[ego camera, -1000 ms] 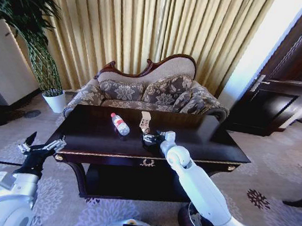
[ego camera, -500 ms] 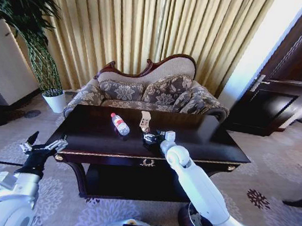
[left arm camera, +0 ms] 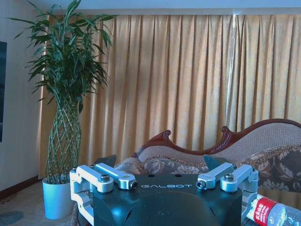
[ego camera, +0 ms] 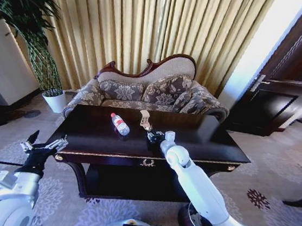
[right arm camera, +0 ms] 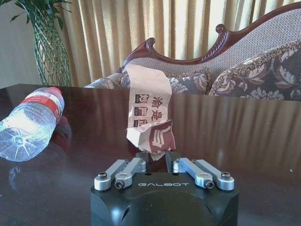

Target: Move to the front of the table and place the trash on the table into the trash bin.

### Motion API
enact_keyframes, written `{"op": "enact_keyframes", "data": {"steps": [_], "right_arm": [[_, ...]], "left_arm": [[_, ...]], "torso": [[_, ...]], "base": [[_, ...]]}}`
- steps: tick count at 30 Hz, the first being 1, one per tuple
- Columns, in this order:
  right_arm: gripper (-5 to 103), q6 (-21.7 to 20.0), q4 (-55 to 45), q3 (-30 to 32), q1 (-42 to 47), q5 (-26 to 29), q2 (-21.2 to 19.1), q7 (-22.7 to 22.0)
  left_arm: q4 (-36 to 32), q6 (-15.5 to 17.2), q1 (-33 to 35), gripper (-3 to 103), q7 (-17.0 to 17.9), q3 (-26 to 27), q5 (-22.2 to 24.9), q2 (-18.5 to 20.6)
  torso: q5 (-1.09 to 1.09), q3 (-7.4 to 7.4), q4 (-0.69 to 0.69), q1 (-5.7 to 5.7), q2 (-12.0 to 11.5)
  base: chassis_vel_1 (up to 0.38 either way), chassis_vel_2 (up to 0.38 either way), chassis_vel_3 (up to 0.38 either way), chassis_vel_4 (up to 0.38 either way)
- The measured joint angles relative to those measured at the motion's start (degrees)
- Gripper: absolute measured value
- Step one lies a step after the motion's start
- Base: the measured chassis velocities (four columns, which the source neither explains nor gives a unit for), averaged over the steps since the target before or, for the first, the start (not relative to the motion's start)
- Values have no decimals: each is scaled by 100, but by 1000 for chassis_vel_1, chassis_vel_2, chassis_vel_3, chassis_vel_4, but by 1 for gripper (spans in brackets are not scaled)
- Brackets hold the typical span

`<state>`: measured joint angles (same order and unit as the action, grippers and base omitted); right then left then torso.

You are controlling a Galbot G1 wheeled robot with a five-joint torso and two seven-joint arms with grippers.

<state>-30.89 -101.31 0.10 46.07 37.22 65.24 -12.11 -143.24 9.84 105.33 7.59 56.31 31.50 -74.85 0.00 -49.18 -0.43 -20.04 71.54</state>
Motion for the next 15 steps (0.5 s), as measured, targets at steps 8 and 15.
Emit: {"op": "enact_keyframes", "data": {"steps": [8,15], "right_arm": [[0,3,-55,52,43,0,-13,1],[0,4,-168,146,121,0,-62,0]], "left_arm": [[0,0,-3,100,4,1,11,9],[0,0,-9,100,6,8,20,17]], "torso": [[0,0,0,0,0],[0,0,0,0,0]], "base": [[0,0,0,0],[0,0,0,0]]}}
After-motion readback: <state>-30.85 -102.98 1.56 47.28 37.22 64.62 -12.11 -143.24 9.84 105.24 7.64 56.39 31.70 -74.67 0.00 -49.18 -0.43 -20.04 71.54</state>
